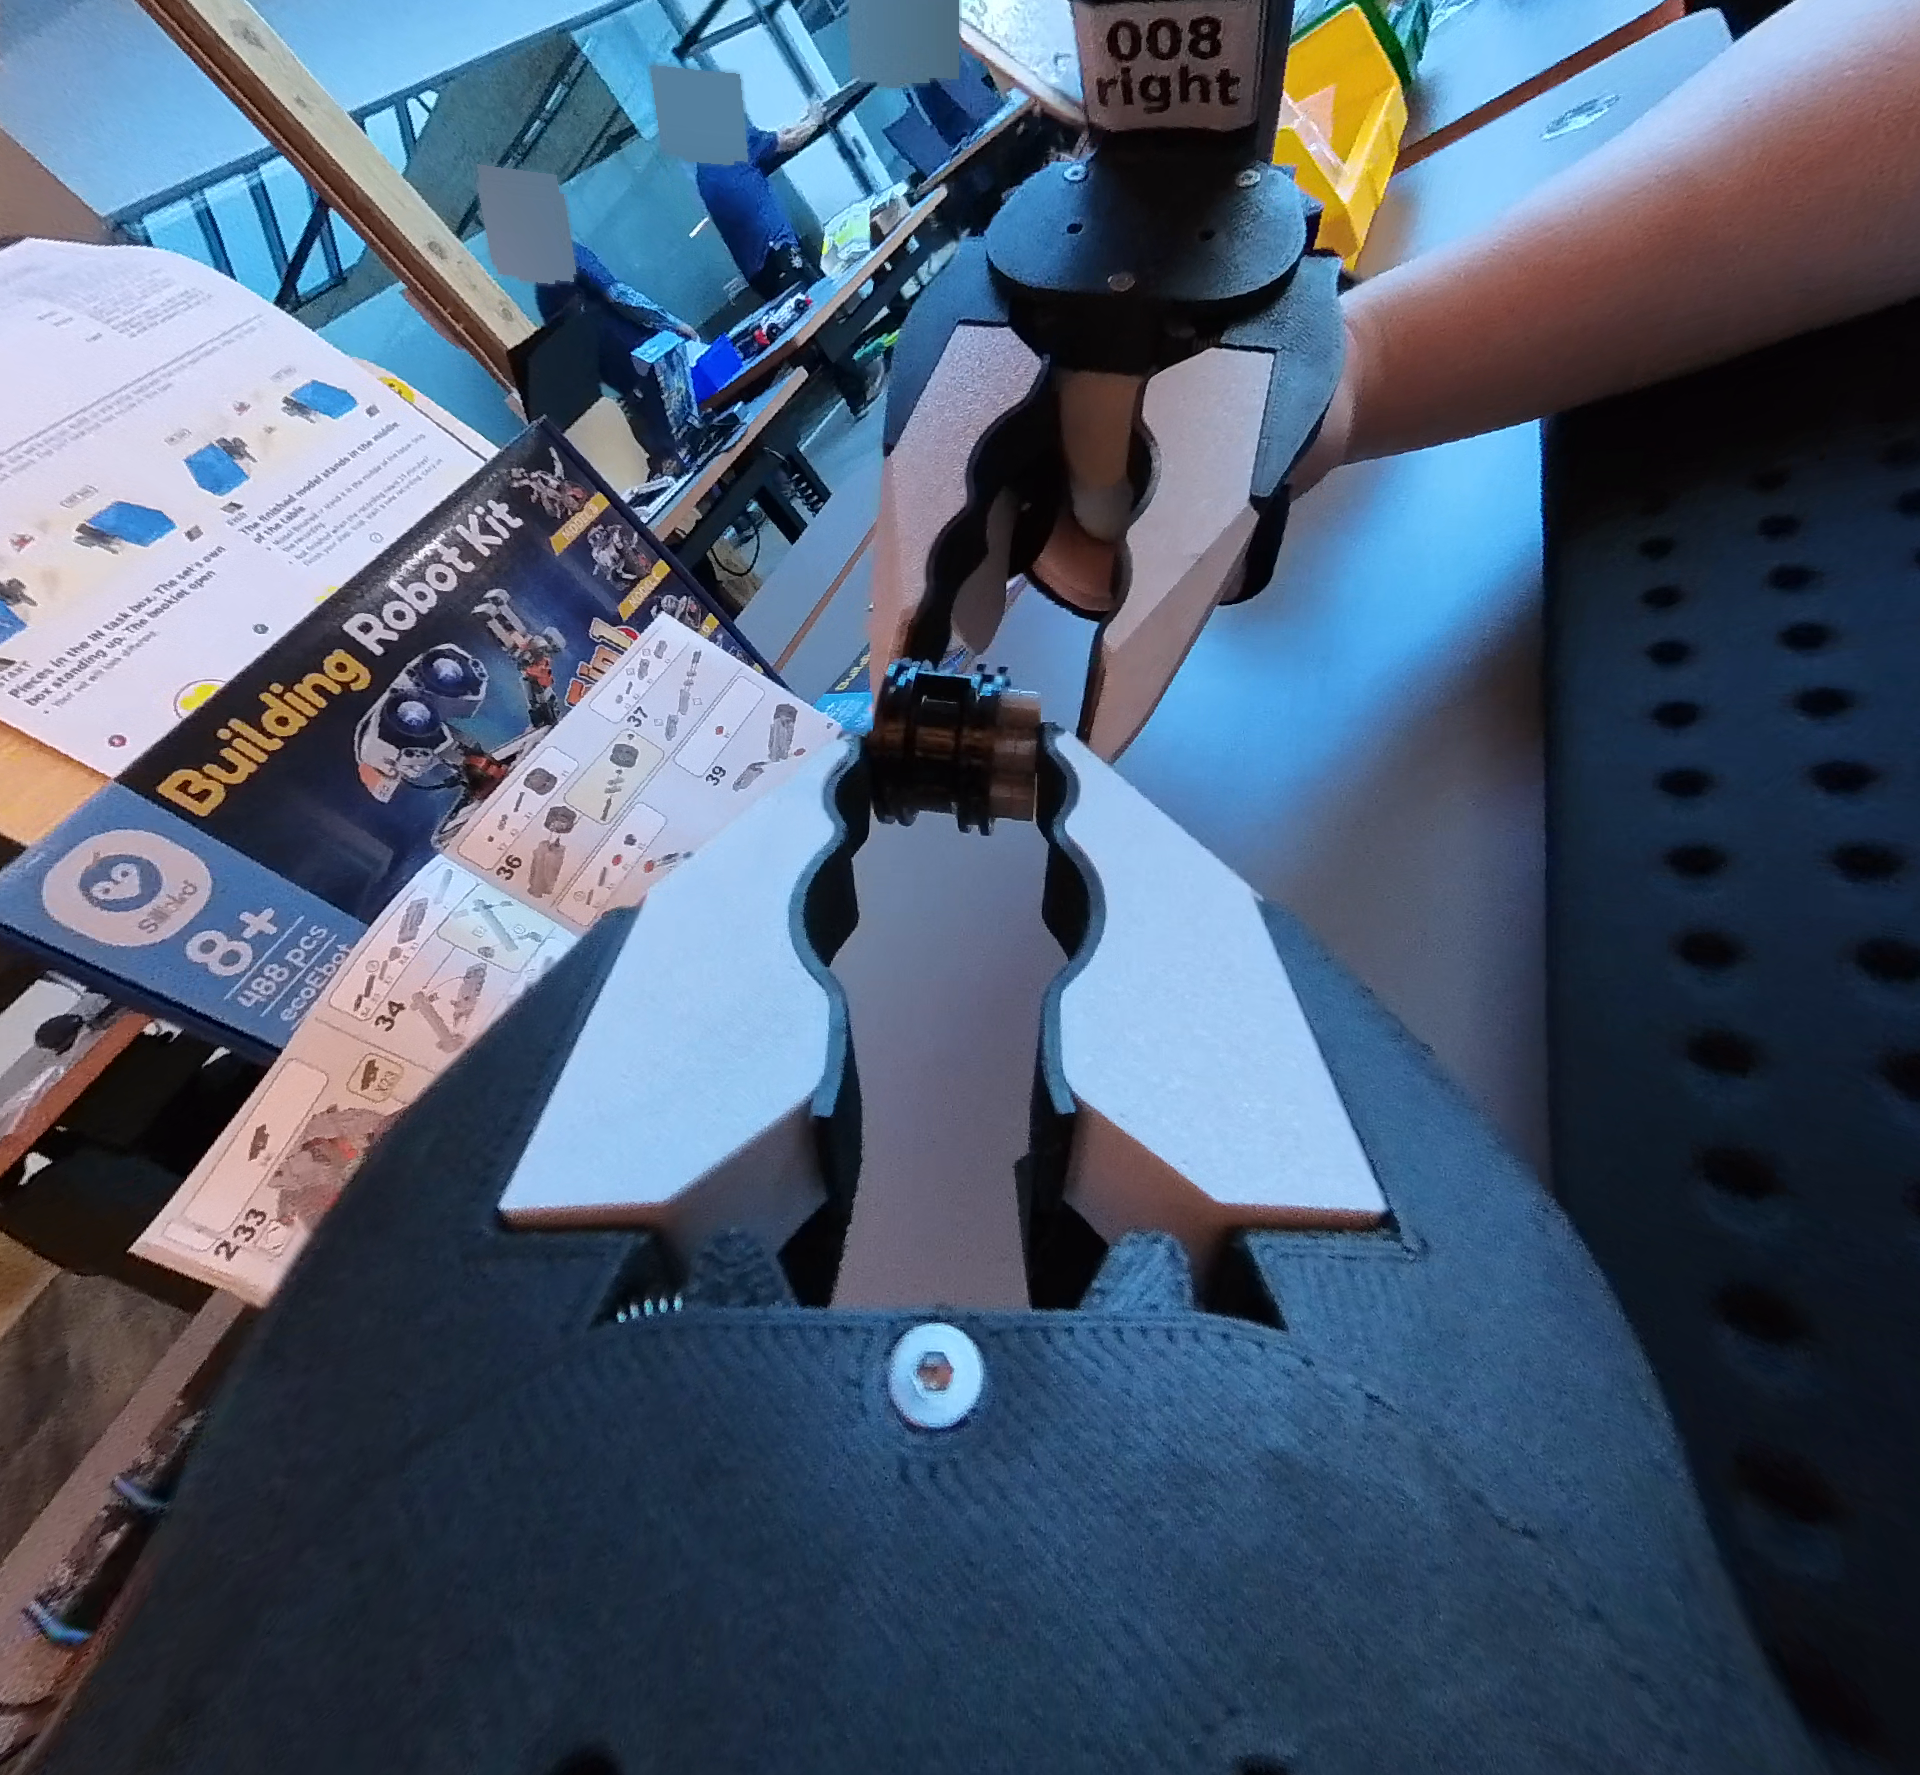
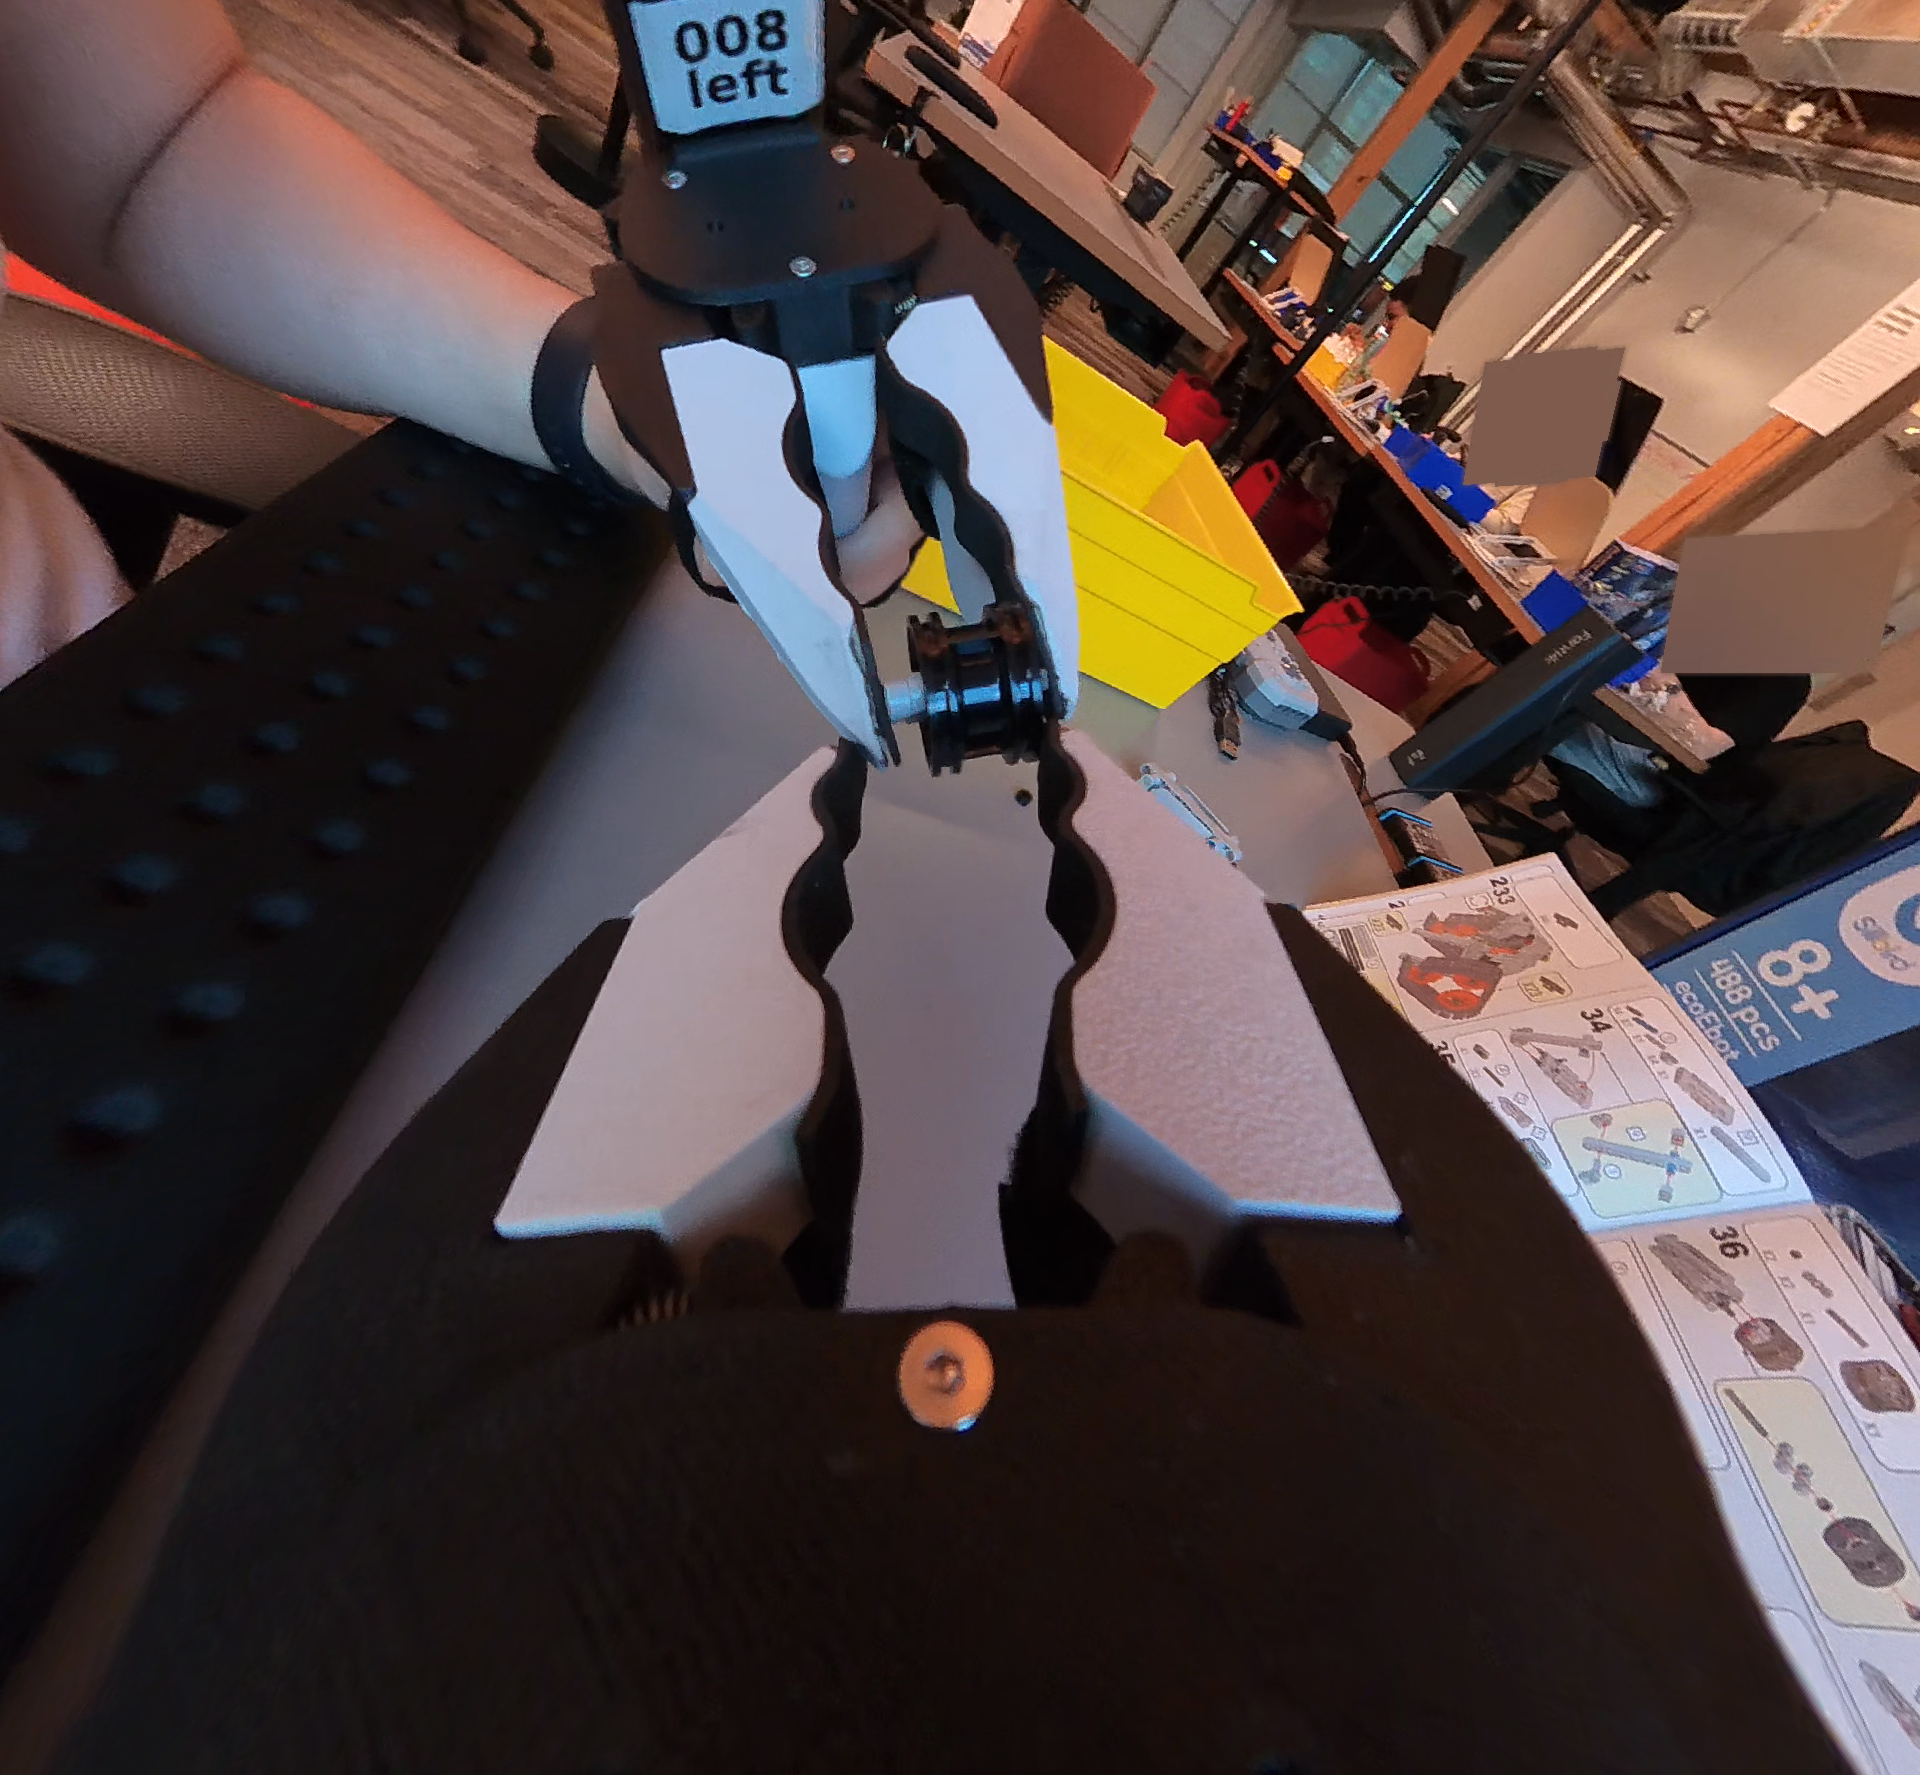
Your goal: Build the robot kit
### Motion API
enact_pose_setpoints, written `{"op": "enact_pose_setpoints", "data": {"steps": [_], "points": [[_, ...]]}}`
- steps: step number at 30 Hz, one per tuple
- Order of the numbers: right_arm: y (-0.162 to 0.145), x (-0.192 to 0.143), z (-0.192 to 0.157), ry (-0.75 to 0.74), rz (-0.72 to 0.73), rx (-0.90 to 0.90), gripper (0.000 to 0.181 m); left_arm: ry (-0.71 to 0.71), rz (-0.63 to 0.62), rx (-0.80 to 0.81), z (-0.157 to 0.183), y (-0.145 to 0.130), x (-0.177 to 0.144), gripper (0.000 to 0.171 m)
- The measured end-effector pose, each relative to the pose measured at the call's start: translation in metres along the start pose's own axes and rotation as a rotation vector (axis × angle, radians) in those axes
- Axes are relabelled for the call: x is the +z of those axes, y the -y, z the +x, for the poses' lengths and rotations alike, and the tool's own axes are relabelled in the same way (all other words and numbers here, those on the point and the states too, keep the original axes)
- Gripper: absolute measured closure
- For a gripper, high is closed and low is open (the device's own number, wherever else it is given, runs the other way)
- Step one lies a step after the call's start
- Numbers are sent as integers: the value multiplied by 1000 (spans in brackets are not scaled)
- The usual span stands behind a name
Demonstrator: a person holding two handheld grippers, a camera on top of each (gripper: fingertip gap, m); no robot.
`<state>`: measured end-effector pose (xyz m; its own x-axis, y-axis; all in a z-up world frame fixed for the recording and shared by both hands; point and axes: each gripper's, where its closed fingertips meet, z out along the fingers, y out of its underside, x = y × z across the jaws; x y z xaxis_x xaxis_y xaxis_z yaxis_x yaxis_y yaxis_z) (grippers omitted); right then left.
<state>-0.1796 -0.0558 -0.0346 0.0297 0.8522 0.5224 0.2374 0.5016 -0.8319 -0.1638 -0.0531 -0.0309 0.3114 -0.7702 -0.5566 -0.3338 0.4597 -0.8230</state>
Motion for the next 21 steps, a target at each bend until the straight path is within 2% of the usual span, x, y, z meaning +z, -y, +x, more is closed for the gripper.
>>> {"op": "enact_pose_setpoints", "data": {"steps": [3,5,8,11,16,21], "points": [[-1,-1,-2,19,-10,-1,149,-45,5,-56,3,-1,-1,141],[0,-2,-4,45,-5,25,150,-105,19,-155,6,-1,-1,141],[-1,-5,-4,89,12,132,161,-220,46,-328,10,0,-3,141],[-2,-5,-3,133,46,265,161,-273,57,-437,10,-1,-3,142],[-2,-5,-4,187,78,370,162,-286,55,-436,10,-3,-4,143],[-5,-4,-3,179,68,367,162,-281,43,-433,10,-5,-4,143]]}}
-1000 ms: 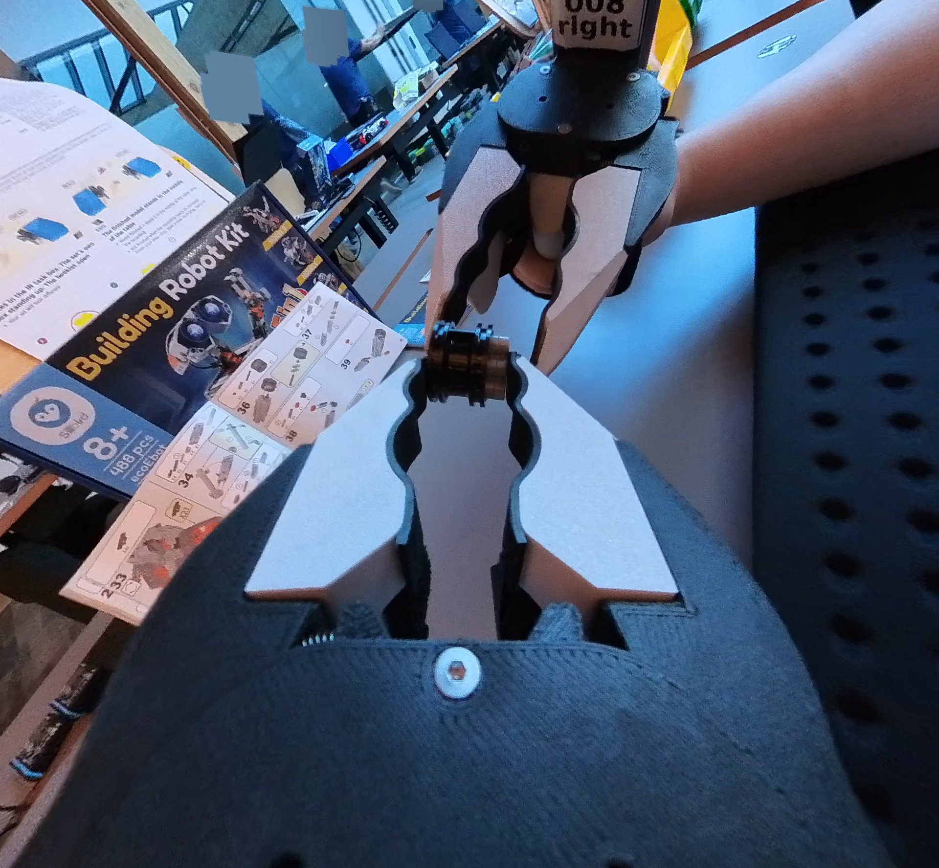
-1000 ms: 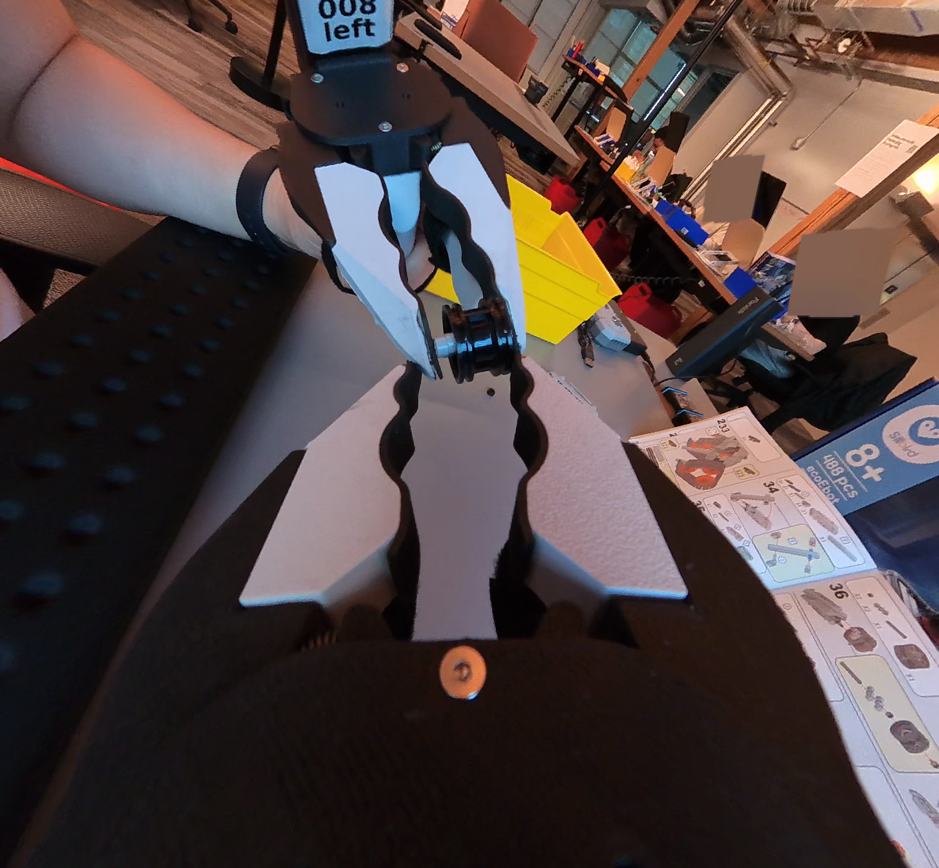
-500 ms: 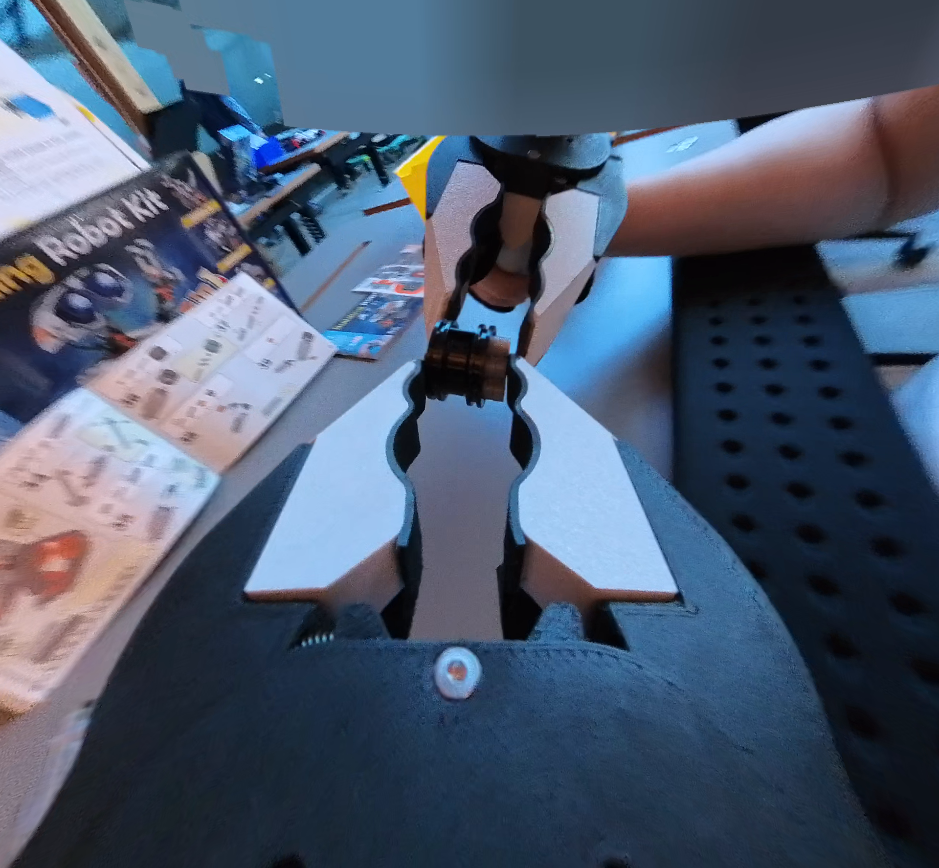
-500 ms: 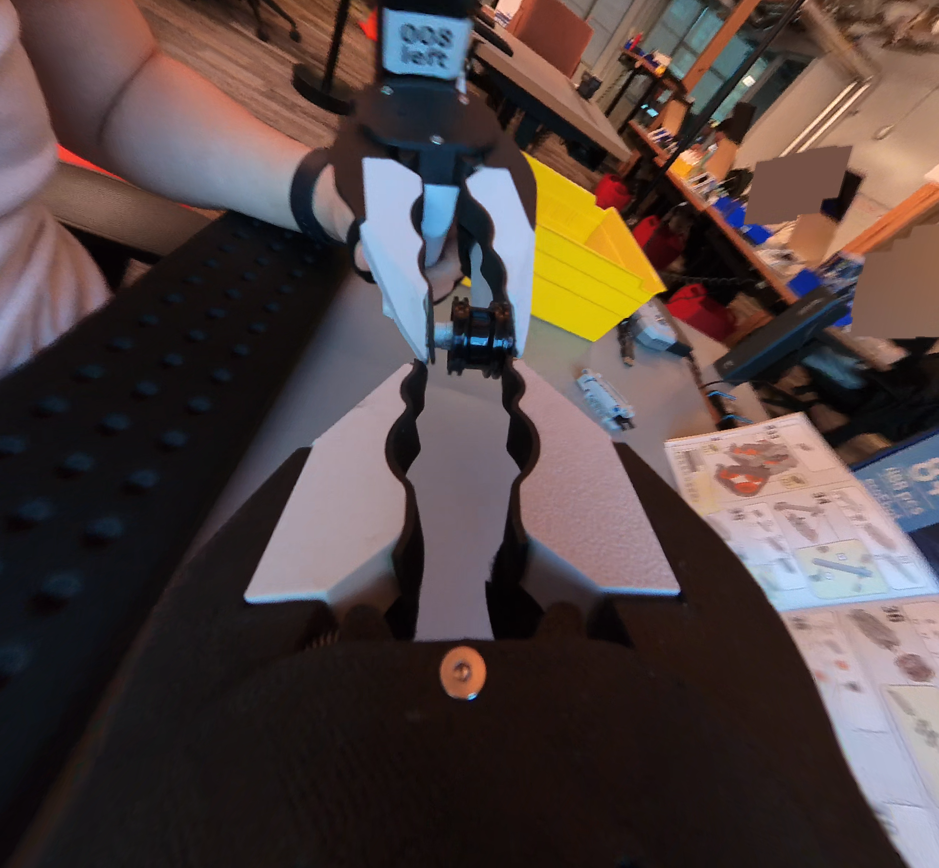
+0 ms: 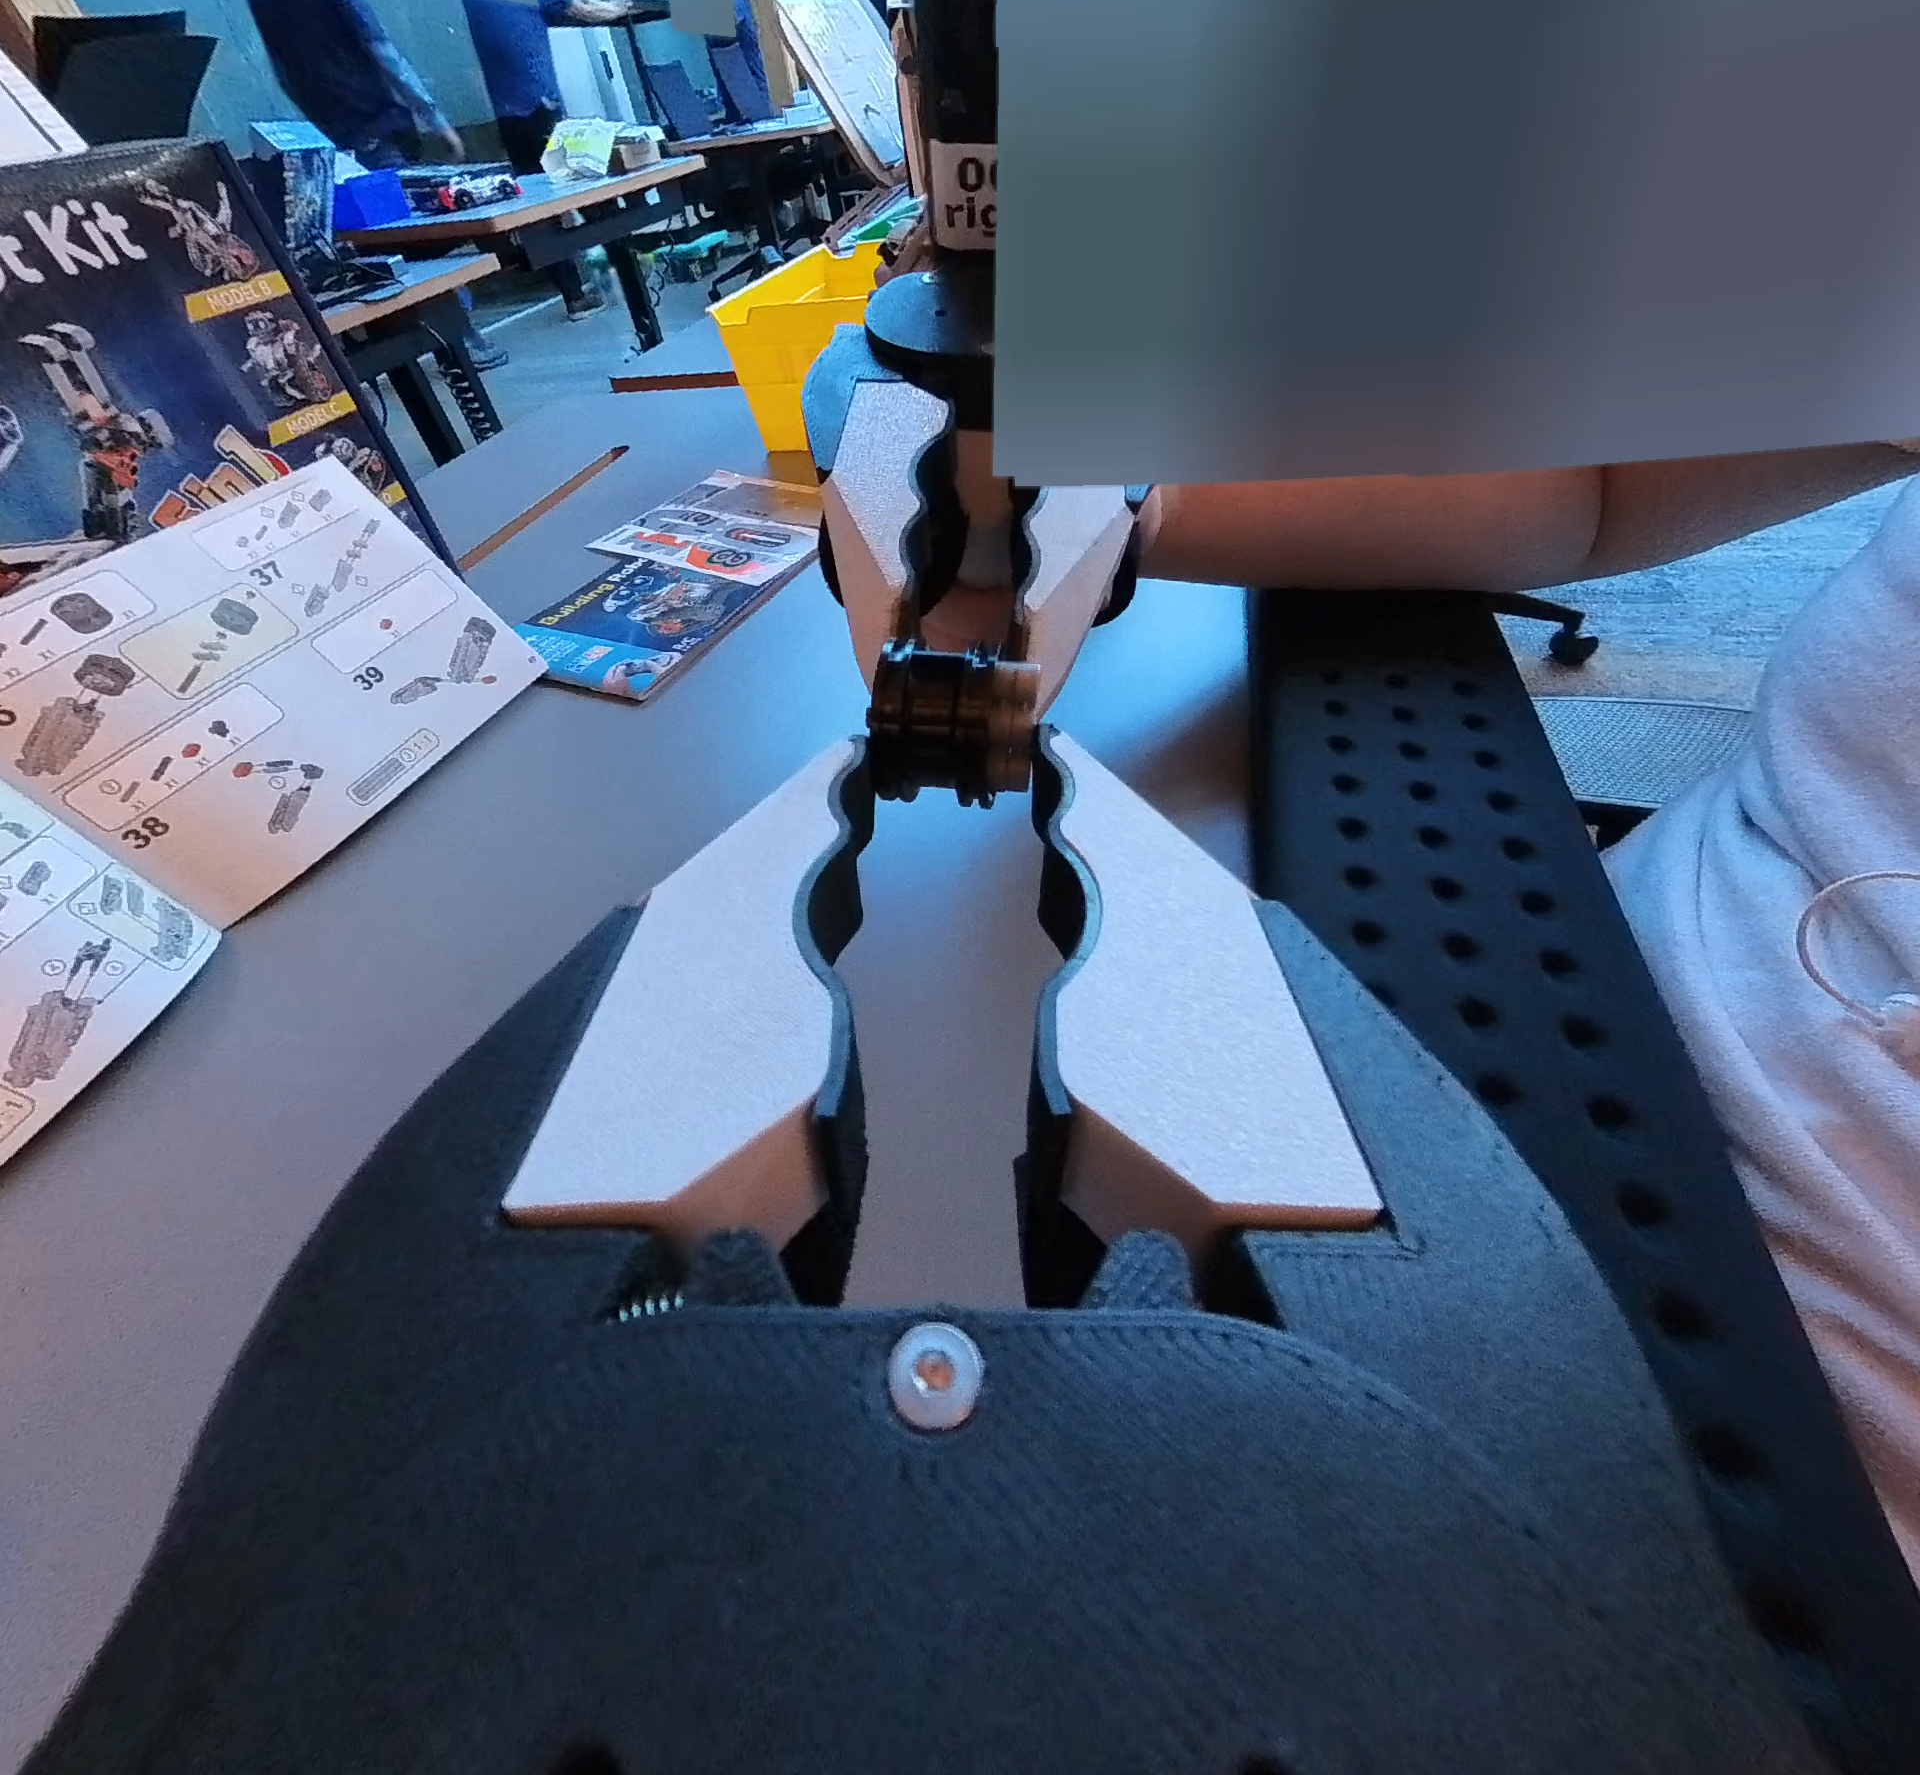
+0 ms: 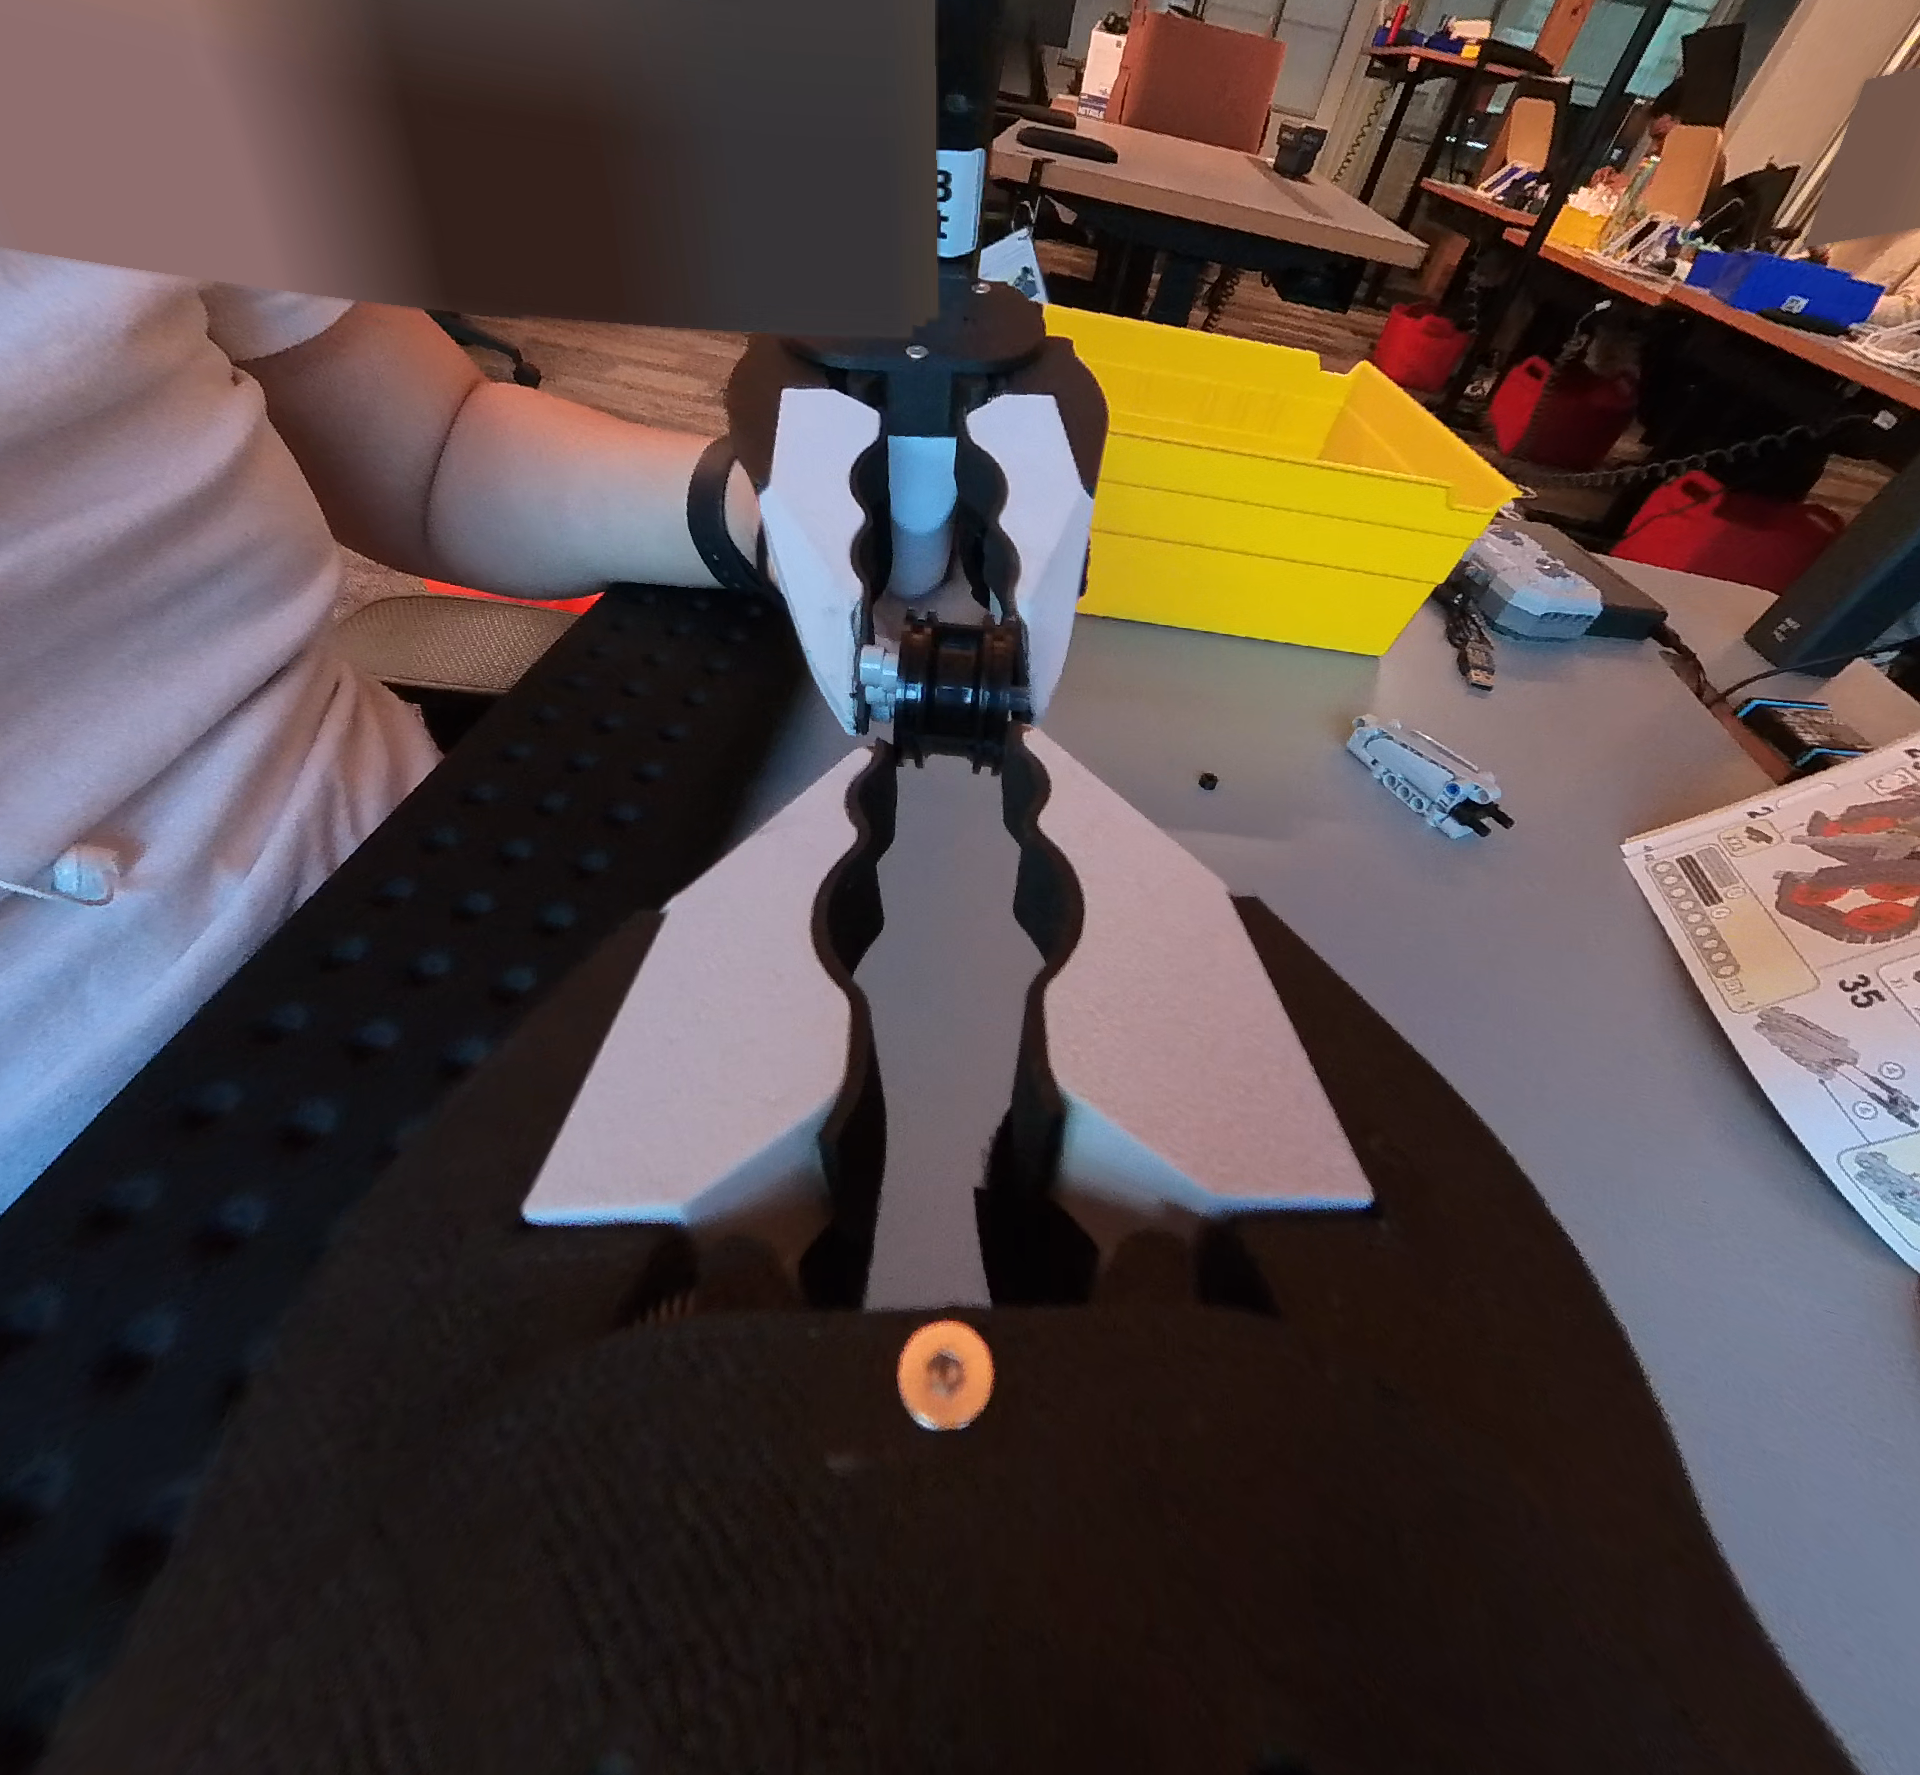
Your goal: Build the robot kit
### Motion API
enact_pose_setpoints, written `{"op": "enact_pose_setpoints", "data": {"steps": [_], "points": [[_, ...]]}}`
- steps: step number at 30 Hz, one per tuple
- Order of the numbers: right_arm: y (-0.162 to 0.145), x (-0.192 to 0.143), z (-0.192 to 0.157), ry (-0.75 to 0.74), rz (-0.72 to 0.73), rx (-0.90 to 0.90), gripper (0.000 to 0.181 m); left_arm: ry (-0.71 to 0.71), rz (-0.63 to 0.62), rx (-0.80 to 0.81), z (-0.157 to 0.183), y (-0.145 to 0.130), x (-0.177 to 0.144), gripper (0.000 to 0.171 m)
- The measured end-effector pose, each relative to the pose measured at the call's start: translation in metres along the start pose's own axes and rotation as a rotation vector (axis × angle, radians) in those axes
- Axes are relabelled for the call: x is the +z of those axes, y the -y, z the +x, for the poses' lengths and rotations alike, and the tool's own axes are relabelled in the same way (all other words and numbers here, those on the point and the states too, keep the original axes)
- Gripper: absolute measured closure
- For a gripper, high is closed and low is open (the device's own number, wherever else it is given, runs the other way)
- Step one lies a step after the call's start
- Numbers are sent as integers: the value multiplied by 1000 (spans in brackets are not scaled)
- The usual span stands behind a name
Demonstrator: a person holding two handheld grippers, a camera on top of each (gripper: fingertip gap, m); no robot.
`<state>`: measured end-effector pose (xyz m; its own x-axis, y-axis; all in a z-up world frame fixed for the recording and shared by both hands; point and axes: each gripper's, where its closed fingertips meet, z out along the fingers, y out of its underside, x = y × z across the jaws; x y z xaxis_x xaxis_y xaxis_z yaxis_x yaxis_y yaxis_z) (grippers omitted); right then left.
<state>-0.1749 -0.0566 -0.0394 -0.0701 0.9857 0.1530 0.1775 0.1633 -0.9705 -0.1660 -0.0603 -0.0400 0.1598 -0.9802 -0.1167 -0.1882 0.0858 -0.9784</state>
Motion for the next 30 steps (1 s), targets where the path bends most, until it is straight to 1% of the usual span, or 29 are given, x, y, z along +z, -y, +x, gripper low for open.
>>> {"op": "enact_pose_setpoints", "data": {"steps": [7,12,16,21,30], "points": [[1,-1,1,-14,2,-21,162,-17,-3,-43,-2,-1,0,143],[4,-2,-4,-12,10,-77,162,-51,-19,-41,3,1,0,144],[7,-4,-4,-25,7,-103,162,-32,-13,-4,3,5,0,144],[3,-5,-7,-26,-42,-127,162,-23,-34,19,6,1,2,144],[2,-5,-14,20,-50,-83,162,-69,-42,-2,12,-1,3,144]]}}
